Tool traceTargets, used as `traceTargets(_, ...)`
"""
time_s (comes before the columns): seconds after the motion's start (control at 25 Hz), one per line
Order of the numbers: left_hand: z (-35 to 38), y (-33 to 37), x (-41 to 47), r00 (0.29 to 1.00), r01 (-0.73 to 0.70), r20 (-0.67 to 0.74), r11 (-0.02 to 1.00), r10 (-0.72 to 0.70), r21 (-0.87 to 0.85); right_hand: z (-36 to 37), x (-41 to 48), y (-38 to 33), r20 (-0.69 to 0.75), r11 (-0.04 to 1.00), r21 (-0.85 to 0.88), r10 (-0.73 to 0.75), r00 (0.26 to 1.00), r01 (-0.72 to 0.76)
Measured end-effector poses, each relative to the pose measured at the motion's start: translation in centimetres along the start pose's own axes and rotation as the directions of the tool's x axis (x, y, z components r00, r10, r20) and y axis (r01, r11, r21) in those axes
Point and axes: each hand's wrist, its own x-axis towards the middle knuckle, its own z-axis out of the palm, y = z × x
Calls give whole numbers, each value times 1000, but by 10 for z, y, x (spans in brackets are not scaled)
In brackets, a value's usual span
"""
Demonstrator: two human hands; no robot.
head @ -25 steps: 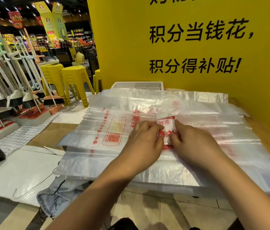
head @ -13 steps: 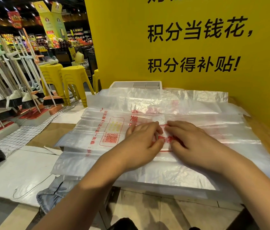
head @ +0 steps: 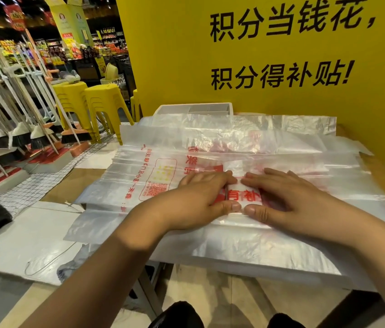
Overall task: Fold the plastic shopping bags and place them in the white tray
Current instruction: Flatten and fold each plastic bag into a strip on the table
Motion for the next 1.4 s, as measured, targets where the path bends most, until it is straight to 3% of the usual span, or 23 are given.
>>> traceTargets(0.2,-5,-7,-6,997,-49,60,999,48,18,0,-10,-1,-37,999,2,-36,999,36)
traceTargets(0.64,4,-8,-10,967,-156,-235,952,93,-265,2,-16,-3,-282,936,332,-20,959,117)
traceTargets(0.84,6,0,-2,973,-87,-232,949,15,-304,-4,-10,-13,-264,905,421,66,962,54)
traceTargets(1.24,13,10,18,900,87,-389,957,-195,-276,1,24,-33,-334,930,307,307,891,-205)
traceTargets(1.4,19,8,16,888,33,-426,950,-171,-310,4,23,-28,-342,944,32,318,884,-327)
